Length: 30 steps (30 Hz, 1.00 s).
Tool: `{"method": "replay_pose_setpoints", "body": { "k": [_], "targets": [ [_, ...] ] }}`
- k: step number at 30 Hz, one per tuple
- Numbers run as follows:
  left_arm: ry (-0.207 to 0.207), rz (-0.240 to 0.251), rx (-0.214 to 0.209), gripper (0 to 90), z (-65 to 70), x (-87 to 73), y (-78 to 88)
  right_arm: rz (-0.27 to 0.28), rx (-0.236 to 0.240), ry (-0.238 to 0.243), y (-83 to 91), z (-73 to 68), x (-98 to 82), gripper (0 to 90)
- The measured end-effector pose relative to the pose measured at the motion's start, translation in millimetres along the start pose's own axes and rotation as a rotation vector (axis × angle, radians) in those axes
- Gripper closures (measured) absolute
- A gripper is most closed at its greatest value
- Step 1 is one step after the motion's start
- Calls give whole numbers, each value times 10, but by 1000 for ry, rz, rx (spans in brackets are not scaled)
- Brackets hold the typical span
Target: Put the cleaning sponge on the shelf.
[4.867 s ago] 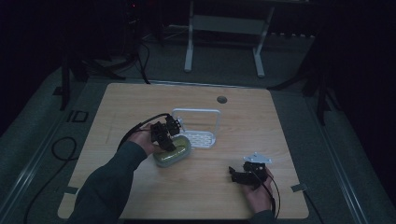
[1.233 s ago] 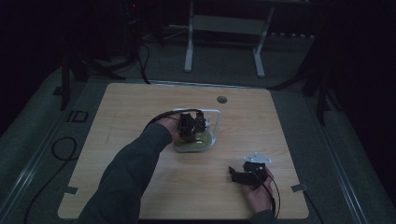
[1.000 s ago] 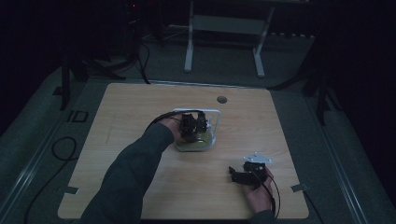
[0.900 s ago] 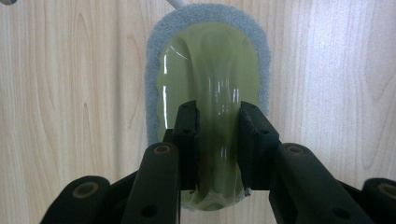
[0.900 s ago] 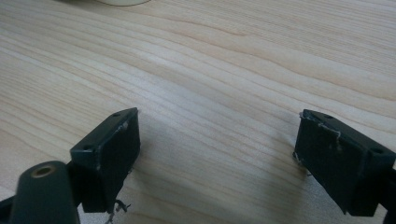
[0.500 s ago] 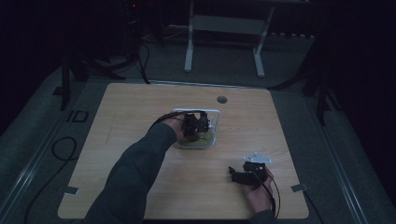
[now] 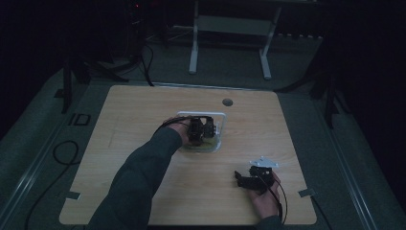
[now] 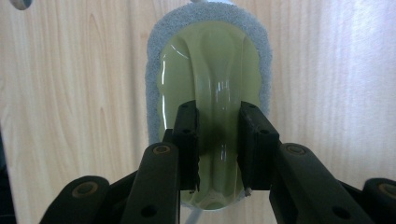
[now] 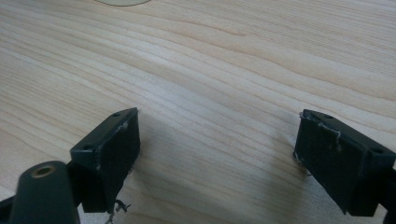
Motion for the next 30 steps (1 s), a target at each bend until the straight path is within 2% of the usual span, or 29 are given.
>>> {"method": "replay_pose_setpoints", "body": {
  "k": [6, 12, 15, 18, 22, 30],
  "targets": [
    [-16, -5, 16, 712, 20, 29, -26, 0, 0, 0, 0, 0, 0, 139],
    [-27, -14, 50, 708, 23, 36, -49, 0, 0, 0, 0, 0, 0, 139],
    [-21, -22, 83, 700, 23, 39, -69, 0, 0, 0, 0, 0, 0, 139],
    [-15, -23, 99, 699, 15, 41, -81, 0, 0, -1, 0, -1, 0, 139],
    [-18, -23, 106, 690, 17, 48, -81, 0, 0, -2, 0, -1, 0, 139],
    [4, -15, 85, 602, 34, 52, -18, 0, 0, 0, 0, 0, 0, 139]
  ]
}}
Point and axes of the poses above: each handheld gripper's, and its own axes: y roughly backward along the jaws, x roughly out of its top, z roughly to its right, the point moved 3 cm from there along -y, roughly forward along the jaws, and after that the axes turned 9 degrees about x, right-handed, at the moved point
